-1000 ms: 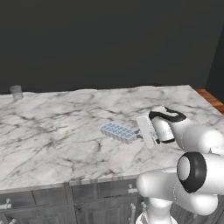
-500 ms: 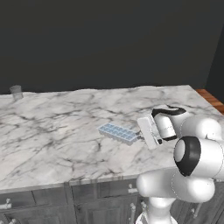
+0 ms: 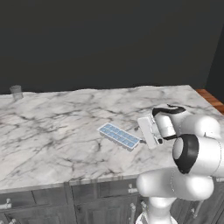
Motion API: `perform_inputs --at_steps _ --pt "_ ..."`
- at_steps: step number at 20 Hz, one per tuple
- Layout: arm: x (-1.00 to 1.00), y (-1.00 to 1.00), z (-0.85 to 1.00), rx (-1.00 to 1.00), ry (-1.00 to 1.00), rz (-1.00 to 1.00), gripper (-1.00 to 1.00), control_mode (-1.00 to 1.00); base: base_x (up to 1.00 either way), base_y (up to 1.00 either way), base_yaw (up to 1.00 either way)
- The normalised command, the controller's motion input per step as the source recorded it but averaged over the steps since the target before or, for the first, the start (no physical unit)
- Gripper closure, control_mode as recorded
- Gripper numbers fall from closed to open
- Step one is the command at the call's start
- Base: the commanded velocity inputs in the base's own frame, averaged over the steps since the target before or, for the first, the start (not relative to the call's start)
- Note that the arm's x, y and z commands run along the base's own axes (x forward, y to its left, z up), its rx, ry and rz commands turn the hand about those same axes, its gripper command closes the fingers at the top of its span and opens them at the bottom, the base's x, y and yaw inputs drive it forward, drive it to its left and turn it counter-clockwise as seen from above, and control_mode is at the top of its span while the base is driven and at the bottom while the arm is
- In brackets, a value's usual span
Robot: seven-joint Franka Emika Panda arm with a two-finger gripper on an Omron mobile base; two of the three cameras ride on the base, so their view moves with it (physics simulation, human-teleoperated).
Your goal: Open the freezer door, pick up the ice cube tray from the freezer, and place it on the dining counter.
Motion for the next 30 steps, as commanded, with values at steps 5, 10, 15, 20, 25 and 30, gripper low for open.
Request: perform_inputs --at_steps 5,10,15,20,25,30 --pt "0.05 -0.05 0.16 -0.02 0.00 0.00 -1.00 -1.00 0.00 0.00 0.00" --pt "0.00 -0.09 0.44 -0.09 0.00 0.00 -1.00 -1.00 0.00 0.00 0.00" --pt "-0.23 -0.17 0.62 -0.11 0.00 0.02 -1.00 -1.00 0.00 0.00 0.00" --pt "-0.45 -0.01 0.60 -0.17 0.00 0.03 -1.00 -1.00 0.00 0.00 0.00" --pt "-0.51 0.00 0.49 -0.20 0.03 0.04 -1.00 -1.00 0.00 0.00 0.00" --pt "-0.55 0.00 0.31 -0.26 0.01 0.06 -1.00 -1.00 0.00 0.00 0.00"
